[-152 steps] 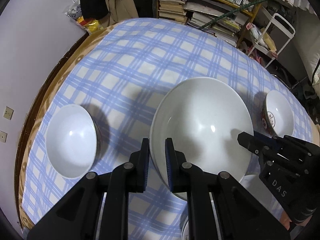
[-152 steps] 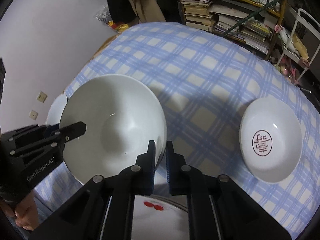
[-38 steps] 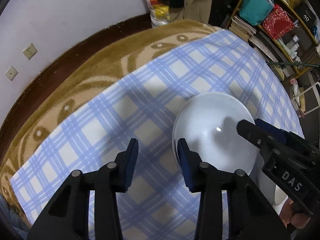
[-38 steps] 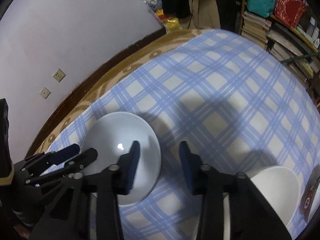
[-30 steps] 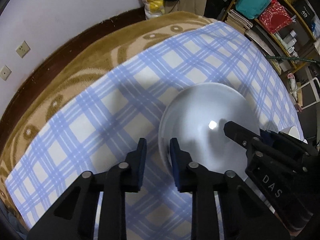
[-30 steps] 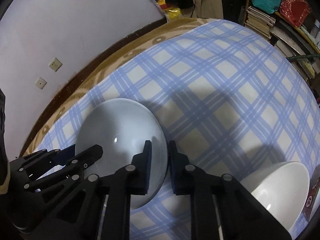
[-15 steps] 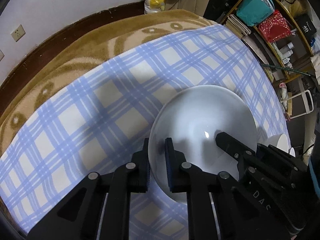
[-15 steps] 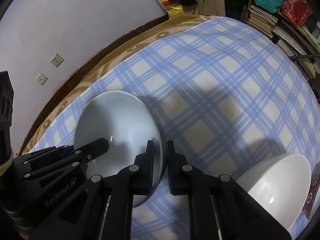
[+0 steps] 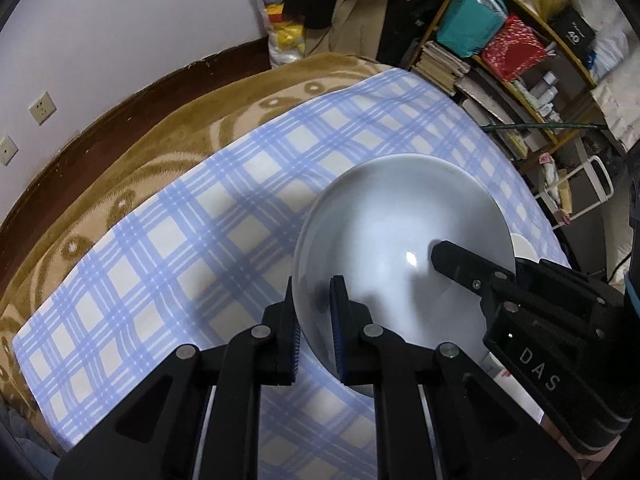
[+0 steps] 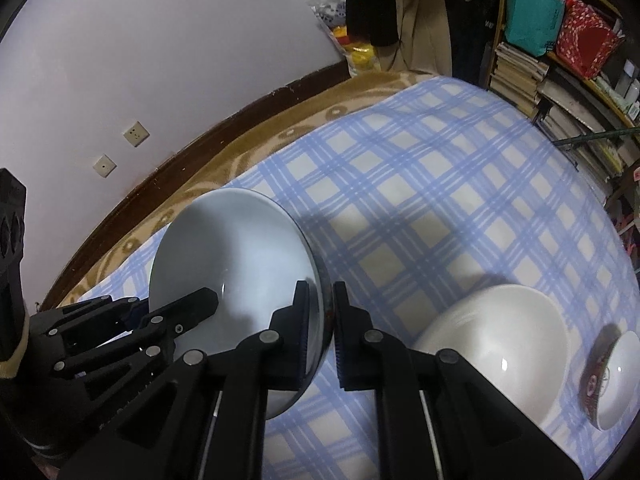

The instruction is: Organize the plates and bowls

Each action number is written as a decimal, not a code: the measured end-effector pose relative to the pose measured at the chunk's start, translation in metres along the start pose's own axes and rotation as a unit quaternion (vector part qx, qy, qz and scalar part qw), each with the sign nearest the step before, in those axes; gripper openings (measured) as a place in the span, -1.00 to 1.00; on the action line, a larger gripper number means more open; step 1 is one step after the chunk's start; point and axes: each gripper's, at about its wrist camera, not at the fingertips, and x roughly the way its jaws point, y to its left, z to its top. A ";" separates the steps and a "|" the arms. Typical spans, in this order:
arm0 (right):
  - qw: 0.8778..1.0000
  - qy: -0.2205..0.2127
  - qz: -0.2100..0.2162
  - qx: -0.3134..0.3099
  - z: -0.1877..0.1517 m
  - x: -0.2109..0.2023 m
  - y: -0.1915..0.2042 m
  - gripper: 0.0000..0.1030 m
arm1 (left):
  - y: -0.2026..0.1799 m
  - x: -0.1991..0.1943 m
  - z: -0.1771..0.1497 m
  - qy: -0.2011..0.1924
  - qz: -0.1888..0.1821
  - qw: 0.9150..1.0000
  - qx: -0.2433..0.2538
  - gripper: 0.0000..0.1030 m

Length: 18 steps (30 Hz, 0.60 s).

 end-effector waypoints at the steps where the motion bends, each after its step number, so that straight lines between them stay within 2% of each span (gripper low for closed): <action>1: 1.000 -0.003 -0.001 -0.001 -0.001 -0.004 -0.001 -0.76 | -0.003 -0.003 -0.001 -0.002 -0.001 1.000 0.002 -0.73; 8: 1.000 -0.018 -0.006 0.010 -0.013 -0.033 -0.017 -0.76 | -0.035 -0.022 -0.006 -0.016 0.011 0.999 0.045 -0.72; 18: 0.998 -0.040 -0.024 0.040 -0.031 -0.068 -0.060 -0.76 | -0.091 -0.030 -0.009 -0.023 0.002 0.997 0.074 -0.72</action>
